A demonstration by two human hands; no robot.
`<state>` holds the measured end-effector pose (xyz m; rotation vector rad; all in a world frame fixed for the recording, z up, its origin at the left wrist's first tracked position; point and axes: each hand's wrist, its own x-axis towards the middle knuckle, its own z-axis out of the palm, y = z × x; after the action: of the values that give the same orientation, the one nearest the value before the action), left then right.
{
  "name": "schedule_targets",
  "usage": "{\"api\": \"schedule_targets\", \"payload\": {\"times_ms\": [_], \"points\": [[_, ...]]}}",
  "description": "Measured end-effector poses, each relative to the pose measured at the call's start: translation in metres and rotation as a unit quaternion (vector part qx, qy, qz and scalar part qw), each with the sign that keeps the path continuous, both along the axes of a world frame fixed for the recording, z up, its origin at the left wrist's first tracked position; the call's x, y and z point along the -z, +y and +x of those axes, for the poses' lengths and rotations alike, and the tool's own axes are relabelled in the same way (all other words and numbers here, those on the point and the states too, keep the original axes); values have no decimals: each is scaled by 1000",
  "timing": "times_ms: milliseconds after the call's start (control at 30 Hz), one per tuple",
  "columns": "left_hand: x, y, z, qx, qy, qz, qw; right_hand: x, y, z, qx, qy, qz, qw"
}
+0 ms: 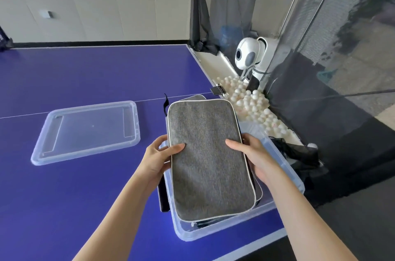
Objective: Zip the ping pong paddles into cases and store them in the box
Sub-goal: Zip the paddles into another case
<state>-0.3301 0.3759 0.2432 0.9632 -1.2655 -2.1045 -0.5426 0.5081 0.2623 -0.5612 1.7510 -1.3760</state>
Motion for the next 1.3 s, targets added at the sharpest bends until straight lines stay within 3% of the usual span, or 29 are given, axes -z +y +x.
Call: {"api": "schedule_targets", "payload": {"times_ms": [300,400,500,600,733,833,967,1200,1300], "points": [[7,28,-47,-188,15,41,981,3,-28,-78,-172,-37,-7,984],[9,43,-60,-257,47,62,963,8,-22,-106,-196,-147,-81,966],[12,57,-75,-320,92,64,941,18,-5,-109,-207,-279,-181,920],[15,69,-91,-376,130,74,915,32,9,-90,-130,-358,-168,909],[24,80,-113,-420,139,73,894,31,16,-67,-56,-323,-149,933],[32,89,-124,-413,144,77,896,30,15,-73,13,-281,-122,952],[35,95,-132,-389,123,72,910,36,14,-91,56,-287,-110,950],[32,102,-105,-348,115,58,928,32,18,-122,38,-287,-116,950],[26,83,-70,-329,75,56,940,31,23,-139,21,-261,-109,959]]}}
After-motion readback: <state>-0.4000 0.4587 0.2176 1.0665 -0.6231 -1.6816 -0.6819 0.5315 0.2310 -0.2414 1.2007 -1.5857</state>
